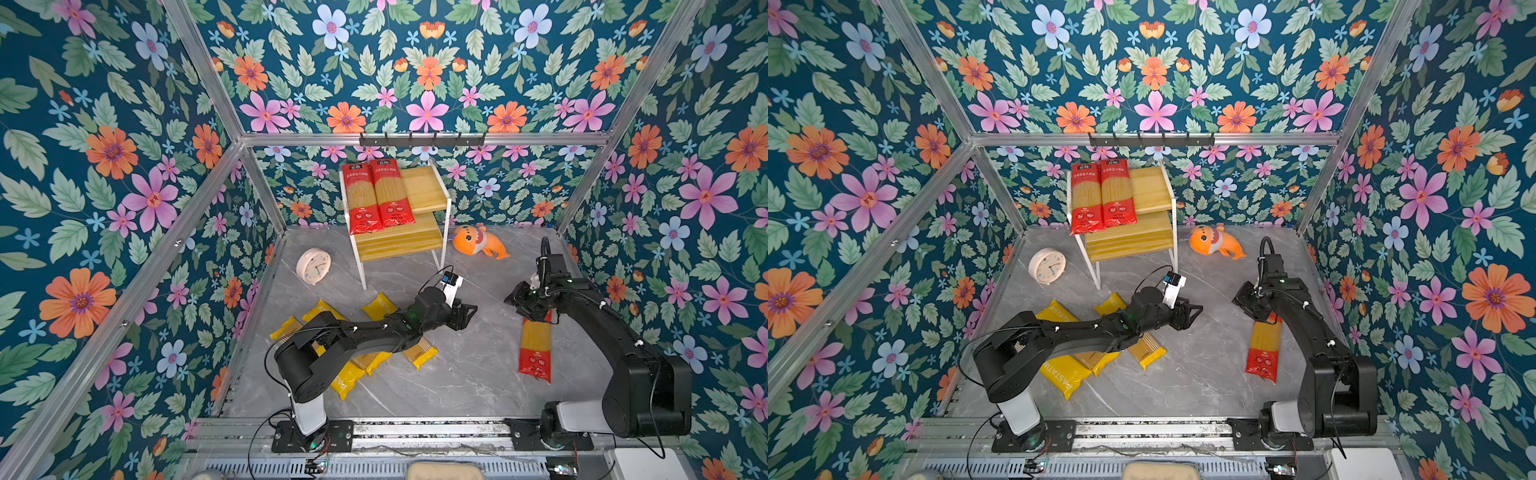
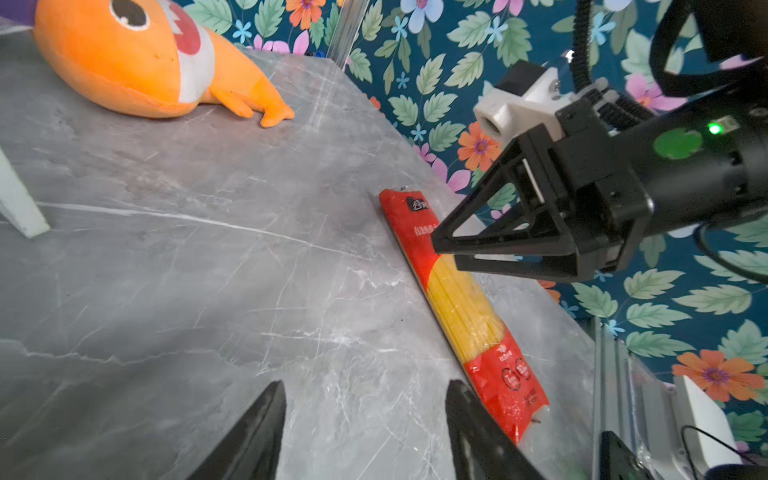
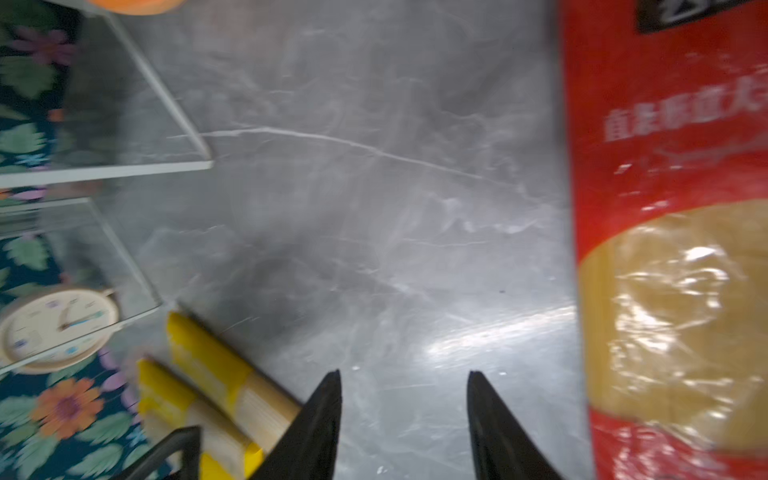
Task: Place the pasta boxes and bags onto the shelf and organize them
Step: 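Reach the right gripper to the last red spaghetti bag and grasp its end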
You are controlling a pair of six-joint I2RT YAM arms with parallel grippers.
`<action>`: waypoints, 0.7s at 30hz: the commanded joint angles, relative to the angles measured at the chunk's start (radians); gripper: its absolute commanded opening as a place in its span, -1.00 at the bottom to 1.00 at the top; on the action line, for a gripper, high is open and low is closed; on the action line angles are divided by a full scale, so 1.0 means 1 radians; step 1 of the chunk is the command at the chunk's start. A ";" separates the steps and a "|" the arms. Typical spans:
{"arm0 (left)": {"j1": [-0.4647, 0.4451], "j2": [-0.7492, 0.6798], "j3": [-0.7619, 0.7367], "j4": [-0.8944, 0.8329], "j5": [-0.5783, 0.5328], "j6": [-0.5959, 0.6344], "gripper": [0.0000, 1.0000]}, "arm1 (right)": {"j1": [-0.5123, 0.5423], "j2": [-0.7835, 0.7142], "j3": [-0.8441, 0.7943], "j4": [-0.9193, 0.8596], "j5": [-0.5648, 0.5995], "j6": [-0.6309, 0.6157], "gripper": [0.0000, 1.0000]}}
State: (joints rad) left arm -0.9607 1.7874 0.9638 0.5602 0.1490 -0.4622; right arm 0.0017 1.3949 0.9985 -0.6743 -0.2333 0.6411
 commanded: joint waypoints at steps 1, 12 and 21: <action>0.001 0.009 0.008 -0.023 -0.039 0.018 0.28 | -0.037 0.036 -0.018 -0.040 0.177 -0.033 0.11; 0.000 -0.001 -0.005 -0.026 -0.039 0.025 0.29 | -0.075 0.167 -0.073 0.045 0.213 -0.032 0.26; 0.002 -0.006 -0.022 -0.031 -0.055 0.035 0.29 | 0.046 0.190 -0.106 0.146 0.058 0.034 0.23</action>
State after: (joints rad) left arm -0.9588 1.7863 0.9428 0.5236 0.1066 -0.4423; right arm 0.0044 1.5650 0.8970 -0.5735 -0.0299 0.6273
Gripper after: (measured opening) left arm 0.646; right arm 0.615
